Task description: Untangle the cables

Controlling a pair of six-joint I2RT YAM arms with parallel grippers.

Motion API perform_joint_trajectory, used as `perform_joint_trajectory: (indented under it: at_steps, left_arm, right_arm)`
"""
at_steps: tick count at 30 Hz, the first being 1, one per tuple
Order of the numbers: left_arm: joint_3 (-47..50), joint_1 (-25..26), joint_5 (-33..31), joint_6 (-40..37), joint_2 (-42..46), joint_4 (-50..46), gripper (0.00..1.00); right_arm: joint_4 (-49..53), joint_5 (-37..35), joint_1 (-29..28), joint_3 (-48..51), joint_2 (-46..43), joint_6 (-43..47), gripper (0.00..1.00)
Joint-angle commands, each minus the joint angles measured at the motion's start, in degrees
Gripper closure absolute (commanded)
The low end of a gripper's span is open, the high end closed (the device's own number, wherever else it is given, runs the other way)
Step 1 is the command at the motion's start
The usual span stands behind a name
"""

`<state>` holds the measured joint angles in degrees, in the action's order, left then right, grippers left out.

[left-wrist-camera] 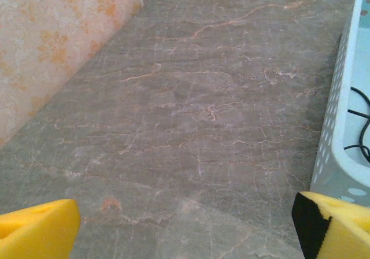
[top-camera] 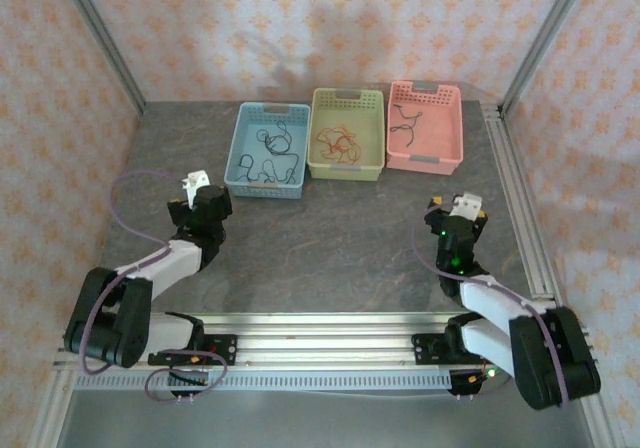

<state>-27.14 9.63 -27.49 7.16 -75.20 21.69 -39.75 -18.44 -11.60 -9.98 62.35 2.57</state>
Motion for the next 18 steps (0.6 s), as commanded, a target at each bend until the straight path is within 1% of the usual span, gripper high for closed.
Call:
perform_joint_trajectory:
  at_steps: [1, 3, 5, 7, 9, 10, 12, 13, 14, 15, 16, 18]
  left_arm:
    - [1.13, -1.52, -0.33, -4.84, -0.65, 10.83, 0.05]
    - [1.74, -2.95, 3.31, -5.11, -1.21, 12.32, 0.05]
    - [1.18, -3.32, 5.0, -5.45, -2.94, 12.76, 0.05]
    - [-0.2, -3.39, 6.82, -6.08, -5.08, 12.11, 0.05]
    - [-0.66, -3.96, 7.7, -5.86, -6.5, 12.42, 0.06]
    - [-0.64, -4.18, 8.33, -5.72, -6.73, 12.45, 0.06]
    - [-0.62, -4.24, 9.9, -6.37, -7.51, 12.95, 0.06]
    - [-0.51, -4.19, 11.27, -7.01, -7.7, 13.23, 0.02]
    - [0.11, -4.19, 14.33, -8.3, -8.11, 14.46, 0.0]
    - [0.97, -4.22, 17.29, -9.61, -8.84, 16.96, 0.0]
    - [1.37, -4.31, 17.59, -9.17, -8.47, 17.28, 0.0]
    - [3.25, -4.53, 16.62, -8.6, -8.96, 20.46, 0.0]
  right_arm:
    - [-9.77, 0.32, 0.73, 0.06, 3.68, -0.82, 0.15]
    - [-11.86, 0.82, 1.17, -0.74, 6.58, -0.56, 0.15]
    - [-16.11, 1.35, 1.65, -1.35, 10.45, 0.57, 0.15]
    - [-17.48, 1.81, 1.74, -2.37, 12.75, 3.25, 0.14]
    - [-20.27, 1.91, 2.39, -2.76, 16.06, 3.89, 0.14]
    - [-24.16, 1.96, 2.84, -2.38, 19.25, 3.72, 0.14]
    - [-35.05, 1.43, 3.31, -1.33, 27.78, 3.29, 0.14]
    - [-40.91, 0.9, 3.35, -1.39, 32.35, 4.11, 0.13]
    - [-34.75, 1.29, 3.14, -2.52, 30.11, 4.1, 0.13]
    - [-28.06, 2.09, 3.54, -3.8, 26.99, 3.04, 0.13]
    - [-23.02, 2.45, 4.21, -5.35, 25.49, 2.09, 0.13]
    - [-25.85, 2.81, 5.29, -6.25, 28.14, 1.58, 0.11]
